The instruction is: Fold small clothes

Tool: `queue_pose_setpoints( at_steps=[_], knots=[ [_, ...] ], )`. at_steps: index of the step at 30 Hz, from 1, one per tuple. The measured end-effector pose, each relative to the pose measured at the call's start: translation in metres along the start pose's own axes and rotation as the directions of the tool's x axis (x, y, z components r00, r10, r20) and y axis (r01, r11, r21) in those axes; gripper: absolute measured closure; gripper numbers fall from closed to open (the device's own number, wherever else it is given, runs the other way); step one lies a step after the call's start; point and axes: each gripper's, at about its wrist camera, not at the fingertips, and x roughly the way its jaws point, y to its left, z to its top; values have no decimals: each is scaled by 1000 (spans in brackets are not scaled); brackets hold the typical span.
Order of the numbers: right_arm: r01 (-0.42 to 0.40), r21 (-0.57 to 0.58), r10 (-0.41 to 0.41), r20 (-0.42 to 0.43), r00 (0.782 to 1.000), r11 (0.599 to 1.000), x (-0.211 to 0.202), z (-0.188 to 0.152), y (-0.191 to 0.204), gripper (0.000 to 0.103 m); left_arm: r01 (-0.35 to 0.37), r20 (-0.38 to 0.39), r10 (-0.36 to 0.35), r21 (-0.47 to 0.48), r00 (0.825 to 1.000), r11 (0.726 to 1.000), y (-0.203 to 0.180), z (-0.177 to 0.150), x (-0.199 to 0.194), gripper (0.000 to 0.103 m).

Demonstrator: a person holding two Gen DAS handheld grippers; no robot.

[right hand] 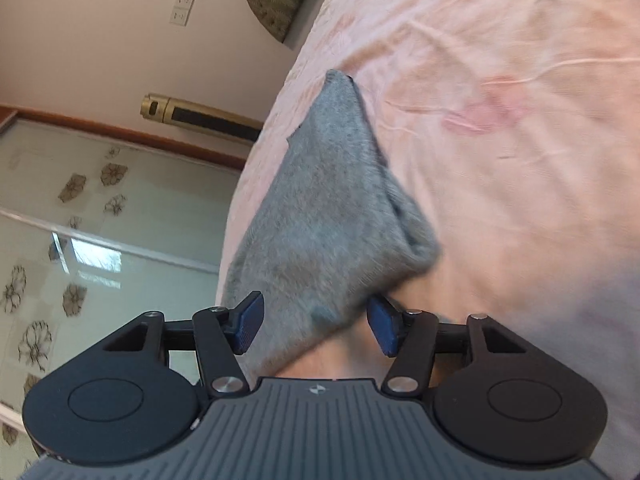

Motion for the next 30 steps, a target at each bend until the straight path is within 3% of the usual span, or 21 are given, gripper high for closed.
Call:
queue_pose_setpoints(
  at_steps=[1, 2, 3, 4, 6, 9, 13, 16, 18, 19, 21, 22, 24, 25, 26, 27, 28, 30],
  knots=[
    [5, 1, -5, 16, 1000, 1000, 8, 0, 2, 50, -32, 12, 31, 22, 999, 999, -6, -1, 4, 41],
    [14, -7, -14, 21, 1000, 1000, 19, 1, 5, 58, -67, -3, 68, 37, 998, 997, -8, -1, 9, 79],
    [29, -20, -29, 19, 999, 999, 27, 1, 6, 65, -88, -52, 90, 29, 995, 996, -4, 0, 16, 96],
    [54, -35, -53, 22, 998, 998, 35, 3, 6, 90, -74, -68, 73, -1, 995, 997, 1, 2, 18, 96],
    [53, -48, -51, 31, 998, 997, 41, 7, 0, 91, -51, -80, 50, -6, 996, 999, 3, 8, 12, 97],
    [38, -86, -35, 31, 999, 996, 26, 13, 7, 91, 40, -96, -35, 46, 995, 998, -3, 13, -11, 98],
    [16, -205, -17, -1, 1000, 979, -8, 14, 27, 93, 126, -173, -109, 88, 979, 988, -2, 11, -46, 98],
    [41, -213, -52, -46, 998, 976, -39, 10, 18, 93, 113, -244, -73, 155, 967, 981, 17, -5, -64, 97],
    [93, -213, -114, -89, 989, 973, -53, -1, 1, 93, 64, -280, -7, 196, 960, 978, 38, -14, -61, 94],
    [106, -186, -130, -119, 984, 977, -55, -4, -10, 92, 101, -280, -45, 189, 959, 977, 46, -14, -65, 94],
    [91, -146, -111, -138, 984, 985, -64, -9, -25, 97, 124, -308, -50, 226, 950, 966, 45, -6, -72, 88],
    [101, -153, -123, -139, 983, 983, -69, -7, -23, 93, 130, -306, -50, 246, 951, 961, 43, 1, -78, 86],
    [121, -182, -140, -96, 986, 976, -86, 5, -13, 74, 124, -234, -51, 307, 971, 944, 36, 20, -92, 66],
    [120, -207, -132, -43, 990, 971, -95, 12, -7, 51, 102, -166, -47, 338, 985, 936, 30, 31, -99, 54],
    [127, -243, -126, 20, 992, 962, -103, 22, 1, 28, 72, -89, -43, 362, 995, 929, 24, 41, -104, 25],
    [141, -288, -124, 76, 989, 947, -105, 35, 11, 24, 36, 2, -39, 384, 999, 922, 16, 51, -104, 11],
    [144, -329, -120, 92, 989, 933, -101, 44, 19, 24, -2, 58, -25, 414, 998, 910, 6, 58, -97, 11],
    [165, -441, -144, 81, 986, 882, -72, 68, 40, 24, -34, 62, 3, 507, 998, 862, -17, 68, -63, 11]
  ],
)
